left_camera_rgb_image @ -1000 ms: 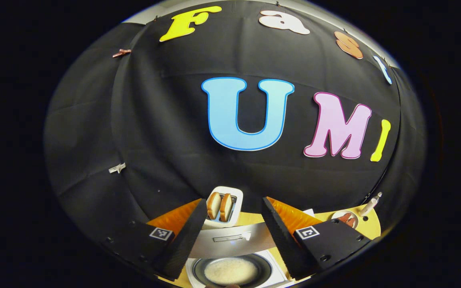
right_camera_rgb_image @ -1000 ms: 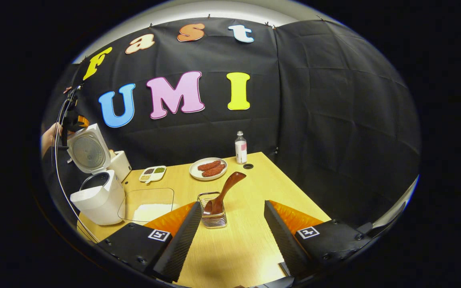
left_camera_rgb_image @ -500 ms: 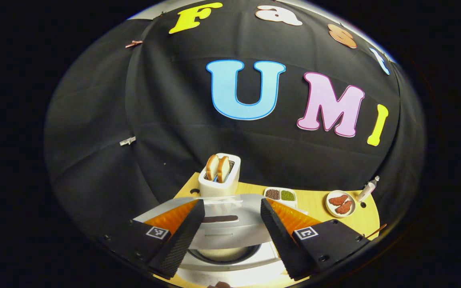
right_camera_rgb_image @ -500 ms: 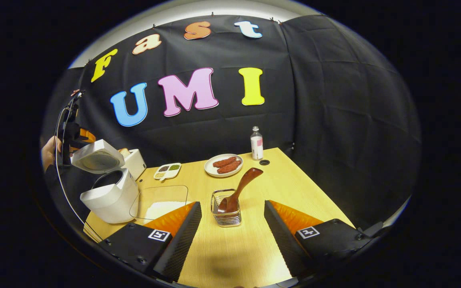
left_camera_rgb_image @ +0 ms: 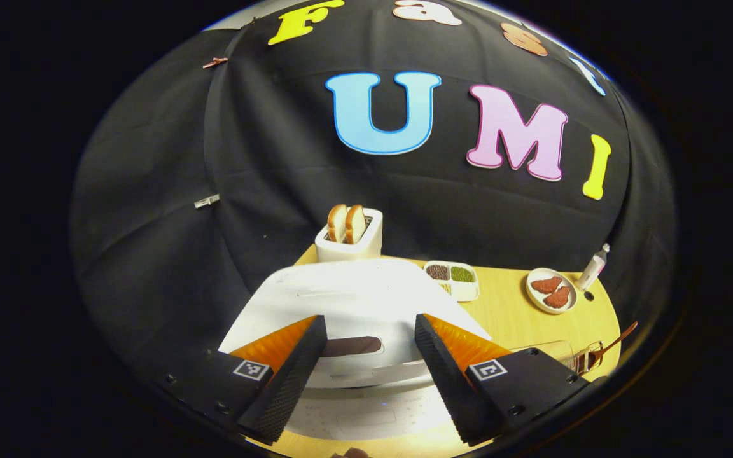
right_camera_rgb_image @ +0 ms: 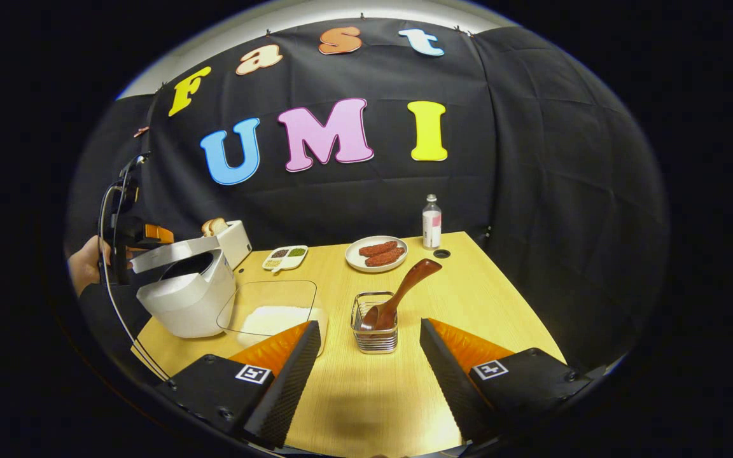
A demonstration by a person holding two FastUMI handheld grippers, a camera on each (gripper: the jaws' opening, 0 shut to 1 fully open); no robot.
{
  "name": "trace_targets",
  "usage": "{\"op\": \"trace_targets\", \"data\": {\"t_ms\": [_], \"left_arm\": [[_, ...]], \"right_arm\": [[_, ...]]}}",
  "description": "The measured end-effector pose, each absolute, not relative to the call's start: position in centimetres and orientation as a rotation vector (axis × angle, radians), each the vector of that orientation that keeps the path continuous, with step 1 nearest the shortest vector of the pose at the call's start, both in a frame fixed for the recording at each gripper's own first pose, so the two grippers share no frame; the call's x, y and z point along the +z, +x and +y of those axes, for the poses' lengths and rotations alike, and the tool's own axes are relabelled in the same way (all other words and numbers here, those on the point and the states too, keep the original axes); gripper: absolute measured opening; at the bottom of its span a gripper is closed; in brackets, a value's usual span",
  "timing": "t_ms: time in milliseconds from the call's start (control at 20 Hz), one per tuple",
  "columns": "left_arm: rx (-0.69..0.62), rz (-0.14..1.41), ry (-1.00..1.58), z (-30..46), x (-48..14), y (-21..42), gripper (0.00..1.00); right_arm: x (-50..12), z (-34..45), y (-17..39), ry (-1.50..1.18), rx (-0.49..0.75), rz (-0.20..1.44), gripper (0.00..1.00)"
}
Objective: Close the left gripper, press the button to open the rice cooker; take a wooden spoon from the chopstick holder with the right hand, scoop a spoonful of rice and pour it into the rice cooker, then put the wooden spoon back into the chopstick holder.
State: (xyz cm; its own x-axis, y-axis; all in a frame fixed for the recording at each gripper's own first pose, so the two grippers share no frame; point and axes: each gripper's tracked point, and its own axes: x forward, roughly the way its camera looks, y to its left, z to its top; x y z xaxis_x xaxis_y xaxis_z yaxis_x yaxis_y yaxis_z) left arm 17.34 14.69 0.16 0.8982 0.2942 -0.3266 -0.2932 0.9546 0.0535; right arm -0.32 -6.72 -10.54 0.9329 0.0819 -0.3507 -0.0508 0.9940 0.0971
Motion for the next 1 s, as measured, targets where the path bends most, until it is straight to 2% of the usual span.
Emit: {"op": "trace_targets", "data": {"t_ms": [400, 1000], "left_arm": [[0.348, 0.403, -0.032, 15.0, -5.4, 17.1, 0.99], [0.348, 0.365, -0.028, 14.6, -5.6, 17.0, 1.0]], "right_arm": [[-11.6, -7.7, -0.7, 0.08, 0.092, 0.396, 0.99], [-12.3, -7.8, -0.9, 0.109, 0.153, 0.39, 0.99]]}}
